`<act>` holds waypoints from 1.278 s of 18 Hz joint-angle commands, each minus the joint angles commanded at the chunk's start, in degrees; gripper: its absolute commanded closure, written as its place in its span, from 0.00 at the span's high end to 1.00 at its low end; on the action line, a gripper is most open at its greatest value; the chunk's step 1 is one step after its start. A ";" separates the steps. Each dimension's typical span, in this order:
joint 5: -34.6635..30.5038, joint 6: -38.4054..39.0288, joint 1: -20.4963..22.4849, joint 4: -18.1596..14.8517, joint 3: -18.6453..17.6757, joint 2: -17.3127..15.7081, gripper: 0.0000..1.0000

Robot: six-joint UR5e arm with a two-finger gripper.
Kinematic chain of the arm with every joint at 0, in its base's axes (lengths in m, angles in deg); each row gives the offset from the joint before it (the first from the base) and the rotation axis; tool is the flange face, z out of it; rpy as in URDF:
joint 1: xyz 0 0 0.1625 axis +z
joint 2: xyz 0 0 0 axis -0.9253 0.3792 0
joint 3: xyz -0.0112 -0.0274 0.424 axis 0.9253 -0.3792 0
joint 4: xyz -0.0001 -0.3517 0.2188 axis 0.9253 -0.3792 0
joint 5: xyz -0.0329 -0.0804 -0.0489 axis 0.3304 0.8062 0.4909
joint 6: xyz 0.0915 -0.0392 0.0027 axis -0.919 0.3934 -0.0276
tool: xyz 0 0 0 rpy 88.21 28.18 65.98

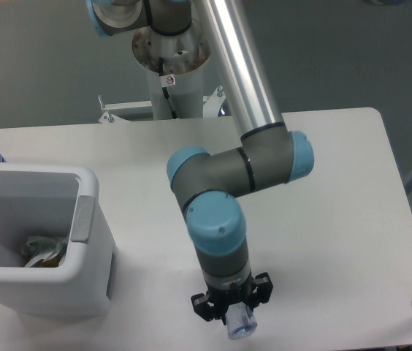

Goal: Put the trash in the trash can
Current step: 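Lift the water bottle and carry it over the trash bin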

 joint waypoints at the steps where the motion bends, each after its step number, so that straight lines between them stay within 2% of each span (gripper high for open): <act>1: 1.50 -1.32 0.53 0.27 0.00 -0.79 0.50; 6: 15.11 -4.92 4.22 0.88 0.70 -3.96 0.48; 10: 19.17 -6.16 5.02 0.97 1.23 -5.72 0.48; 15: 28.74 -6.08 5.72 1.15 5.09 -5.90 0.48; 17: 30.68 -6.08 5.72 1.15 6.50 -6.59 0.48; 23: 35.51 -5.90 3.79 1.15 7.12 -10.02 0.48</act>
